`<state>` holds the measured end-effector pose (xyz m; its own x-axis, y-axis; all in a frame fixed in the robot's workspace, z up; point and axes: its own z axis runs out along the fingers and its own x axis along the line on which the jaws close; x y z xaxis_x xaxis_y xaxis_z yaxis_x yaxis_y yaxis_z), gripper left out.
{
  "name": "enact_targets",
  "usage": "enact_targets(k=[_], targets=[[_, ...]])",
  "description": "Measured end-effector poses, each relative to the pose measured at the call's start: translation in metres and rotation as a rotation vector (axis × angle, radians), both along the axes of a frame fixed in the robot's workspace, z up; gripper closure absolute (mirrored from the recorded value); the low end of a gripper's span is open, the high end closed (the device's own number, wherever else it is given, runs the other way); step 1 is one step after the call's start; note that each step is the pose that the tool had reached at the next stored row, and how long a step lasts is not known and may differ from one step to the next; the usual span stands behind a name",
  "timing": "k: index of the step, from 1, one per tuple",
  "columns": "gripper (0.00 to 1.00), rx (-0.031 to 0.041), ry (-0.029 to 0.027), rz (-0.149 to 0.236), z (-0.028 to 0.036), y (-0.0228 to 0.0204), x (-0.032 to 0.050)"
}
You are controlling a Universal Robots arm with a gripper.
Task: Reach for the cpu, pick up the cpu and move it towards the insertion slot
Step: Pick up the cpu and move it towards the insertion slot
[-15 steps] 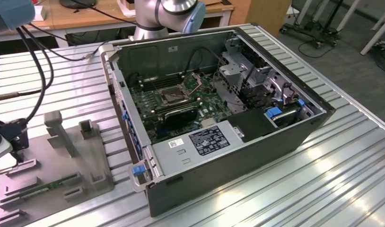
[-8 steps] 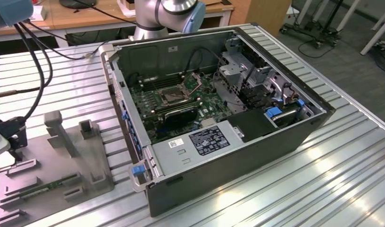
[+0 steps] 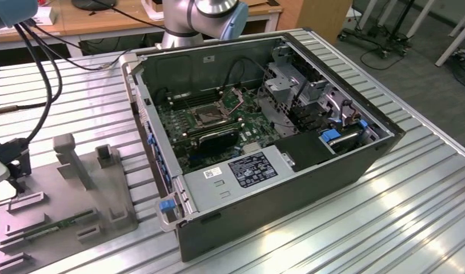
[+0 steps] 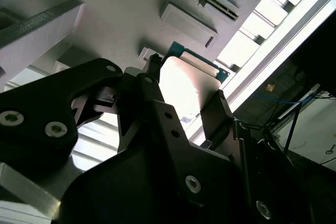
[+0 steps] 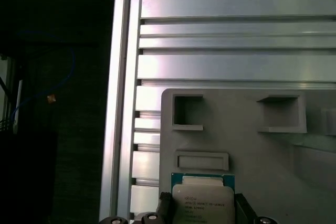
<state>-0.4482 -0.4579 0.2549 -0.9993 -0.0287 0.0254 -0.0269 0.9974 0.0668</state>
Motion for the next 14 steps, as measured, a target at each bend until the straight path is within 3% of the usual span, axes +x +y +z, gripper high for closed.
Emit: enact_targets(k=[14], targets=[[0.45,0.0001,-0.0002,0.000,0.0104,0.0000,0.0000]])
